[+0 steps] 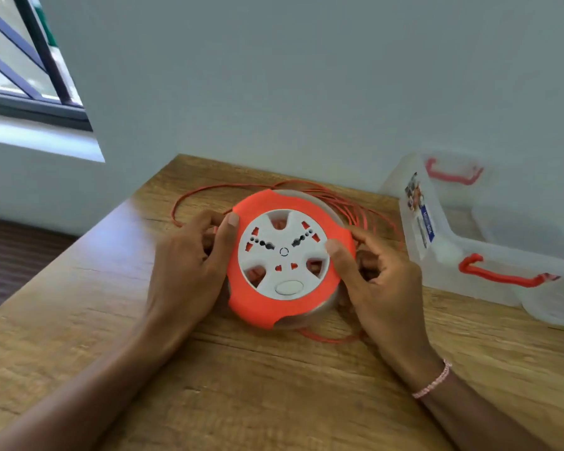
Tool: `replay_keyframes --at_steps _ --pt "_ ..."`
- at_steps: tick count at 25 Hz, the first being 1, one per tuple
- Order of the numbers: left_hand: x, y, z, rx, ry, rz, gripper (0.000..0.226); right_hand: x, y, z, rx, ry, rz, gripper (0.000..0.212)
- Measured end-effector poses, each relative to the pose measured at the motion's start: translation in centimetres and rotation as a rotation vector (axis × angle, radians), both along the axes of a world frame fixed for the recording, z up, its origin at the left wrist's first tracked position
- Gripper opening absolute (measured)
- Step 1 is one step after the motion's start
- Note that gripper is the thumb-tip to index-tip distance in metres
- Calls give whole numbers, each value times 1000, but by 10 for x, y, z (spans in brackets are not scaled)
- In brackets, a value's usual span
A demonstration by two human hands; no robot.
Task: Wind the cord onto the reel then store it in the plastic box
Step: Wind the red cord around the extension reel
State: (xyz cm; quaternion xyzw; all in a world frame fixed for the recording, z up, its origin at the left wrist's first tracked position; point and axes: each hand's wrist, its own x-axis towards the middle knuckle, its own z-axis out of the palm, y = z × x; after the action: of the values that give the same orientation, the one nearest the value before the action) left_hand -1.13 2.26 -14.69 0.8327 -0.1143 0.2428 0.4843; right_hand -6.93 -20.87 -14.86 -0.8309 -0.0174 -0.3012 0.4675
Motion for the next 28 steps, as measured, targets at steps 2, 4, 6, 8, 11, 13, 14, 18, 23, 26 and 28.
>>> replay_keyframes --at_steps 2,4,6,8,11,13,14,18,23,26,28 --pt "-3 -2 2 -62 -16 -38 40 -8 2 3 48 -10 54 37" --pt "-9 0 4 -147 -17 -82 40 -17 5 5 145 15 147 37" --pt "-15 1 10 -198 7 -96 35 -20 6 9 213 56 218 35" --pt "-24 -2 17 -296 -12 -137 45 -23 9 15 293 63 229 31" --pt "-35 -18 21 -415 -19 -206 63 -26 12 24 481 18 207 29" --pt "-38 -33 21 -395 -24 -251 68 -29 12 26 575 -3 175 29" --pt "-37 -41 23 -391 -39 -271 70 -30 11 27 601 -14 162 32" --pt "-15 -54 26 -455 -56 -324 48 -34 11 30 628 37 154 64" --pt "6 -44 18 -465 -50 -298 32 -38 -14 34 -216 39 -96 51" --pt "8 -39 23 -442 -105 -361 33 -34 -26 50 -665 -313 -263 34" --pt "8 -40 26 -417 -121 -395 28 -28 -25 65 -851 -372 -178 39"
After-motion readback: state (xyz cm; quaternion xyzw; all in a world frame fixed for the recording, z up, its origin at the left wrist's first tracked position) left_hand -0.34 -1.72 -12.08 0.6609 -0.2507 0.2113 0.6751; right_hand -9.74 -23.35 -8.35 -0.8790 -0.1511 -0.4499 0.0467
